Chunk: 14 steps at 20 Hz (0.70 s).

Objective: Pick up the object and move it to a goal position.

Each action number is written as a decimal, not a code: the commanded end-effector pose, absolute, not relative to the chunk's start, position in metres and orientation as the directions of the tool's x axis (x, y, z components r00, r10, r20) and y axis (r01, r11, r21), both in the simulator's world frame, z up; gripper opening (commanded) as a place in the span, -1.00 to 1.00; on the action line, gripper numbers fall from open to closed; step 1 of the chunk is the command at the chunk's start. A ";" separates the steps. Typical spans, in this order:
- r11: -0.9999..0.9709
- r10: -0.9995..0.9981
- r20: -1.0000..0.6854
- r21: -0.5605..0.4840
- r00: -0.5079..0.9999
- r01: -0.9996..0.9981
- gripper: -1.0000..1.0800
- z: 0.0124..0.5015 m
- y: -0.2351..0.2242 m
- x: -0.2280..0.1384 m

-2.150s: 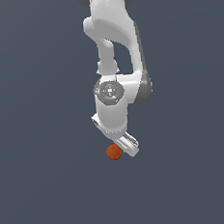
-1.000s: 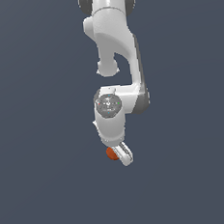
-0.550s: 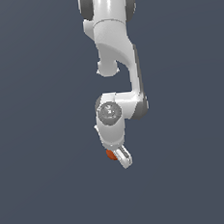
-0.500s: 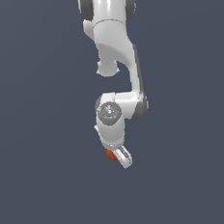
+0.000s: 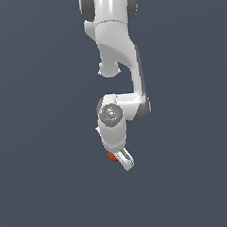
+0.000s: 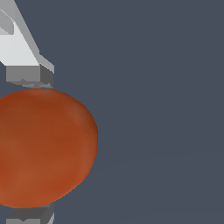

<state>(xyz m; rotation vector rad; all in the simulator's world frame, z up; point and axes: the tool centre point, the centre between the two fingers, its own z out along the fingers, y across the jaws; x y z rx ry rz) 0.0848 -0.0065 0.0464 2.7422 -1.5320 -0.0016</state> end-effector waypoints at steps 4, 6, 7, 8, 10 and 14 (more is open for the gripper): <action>-0.524 -0.852 -0.001 0.001 0.524 -0.852 -1.00 0.048 -0.011 0.086; -0.524 -0.852 -0.001 0.001 0.524 -0.852 -1.00 0.051 -0.019 0.087; -0.524 -0.852 -0.001 0.001 0.524 -0.852 -1.00 0.053 -0.024 0.088; -0.524 -0.852 -0.001 0.001 0.524 -0.852 -1.00 0.055 -0.030 0.089; -0.524 -0.852 -0.001 0.001 0.524 -0.852 -1.00 0.061 -0.045 0.092; -0.524 -0.852 -0.001 0.001 0.524 -0.852 -1.00 0.073 -0.079 0.099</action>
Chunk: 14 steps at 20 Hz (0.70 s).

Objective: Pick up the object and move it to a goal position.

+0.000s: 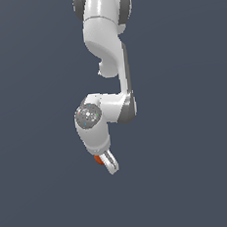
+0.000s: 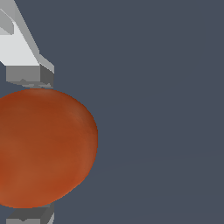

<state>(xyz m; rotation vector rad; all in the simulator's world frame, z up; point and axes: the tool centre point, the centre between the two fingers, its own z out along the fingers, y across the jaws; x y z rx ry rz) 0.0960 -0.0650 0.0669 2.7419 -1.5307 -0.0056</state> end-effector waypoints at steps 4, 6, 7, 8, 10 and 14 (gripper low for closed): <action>-0.524 -0.851 0.000 0.001 0.524 -0.851 -1.00 0.087 -0.114 0.107; -0.524 -0.851 0.000 0.001 0.524 -0.851 -1.00 0.093 -0.131 0.111; -0.524 -0.851 0.000 0.001 0.524 -0.851 -1.00 0.096 -0.138 0.113; -0.524 -0.851 0.000 0.001 0.524 -0.851 -1.00 0.098 -0.144 0.115; -0.524 -0.851 0.000 0.001 0.524 -0.851 -1.00 0.102 -0.154 0.117; -0.524 -0.851 0.000 0.001 0.524 -0.851 -1.00 0.107 -0.167 0.121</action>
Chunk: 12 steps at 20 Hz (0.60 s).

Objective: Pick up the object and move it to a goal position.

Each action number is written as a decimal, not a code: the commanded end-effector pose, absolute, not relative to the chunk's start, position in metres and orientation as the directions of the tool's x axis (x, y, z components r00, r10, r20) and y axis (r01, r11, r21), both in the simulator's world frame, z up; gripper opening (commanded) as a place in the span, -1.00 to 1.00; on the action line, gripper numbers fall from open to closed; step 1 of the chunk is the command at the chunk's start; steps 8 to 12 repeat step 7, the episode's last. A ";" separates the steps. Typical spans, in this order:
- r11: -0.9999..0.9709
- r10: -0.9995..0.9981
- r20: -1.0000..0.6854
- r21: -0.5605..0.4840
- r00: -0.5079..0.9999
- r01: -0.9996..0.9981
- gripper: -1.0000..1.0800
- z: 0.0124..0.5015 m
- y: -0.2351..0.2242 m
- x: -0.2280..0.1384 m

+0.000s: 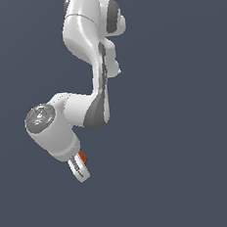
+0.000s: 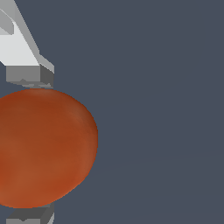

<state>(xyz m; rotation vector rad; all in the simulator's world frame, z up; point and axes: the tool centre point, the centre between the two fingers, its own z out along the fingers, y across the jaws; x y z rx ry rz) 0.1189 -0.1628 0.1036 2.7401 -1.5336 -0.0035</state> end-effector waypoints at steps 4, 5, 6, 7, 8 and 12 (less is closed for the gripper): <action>-0.524 -0.852 0.000 0.000 0.524 -0.852 -1.00 0.109 -0.173 0.123; -0.524 -0.852 0.000 0.000 0.524 -0.852 -1.00 0.110 -0.173 0.123; -0.524 -0.852 0.000 0.000 0.524 -0.852 -1.00 0.110 -0.173 0.124; -0.524 -0.852 0.000 0.000 0.524 -0.852 -1.00 0.110 -0.173 0.124; -0.524 -0.852 0.000 0.000 0.524 -0.852 -1.00 0.110 -0.173 0.124; -0.524 -0.852 0.000 0.000 0.524 -0.852 -1.00 0.110 -0.173 0.124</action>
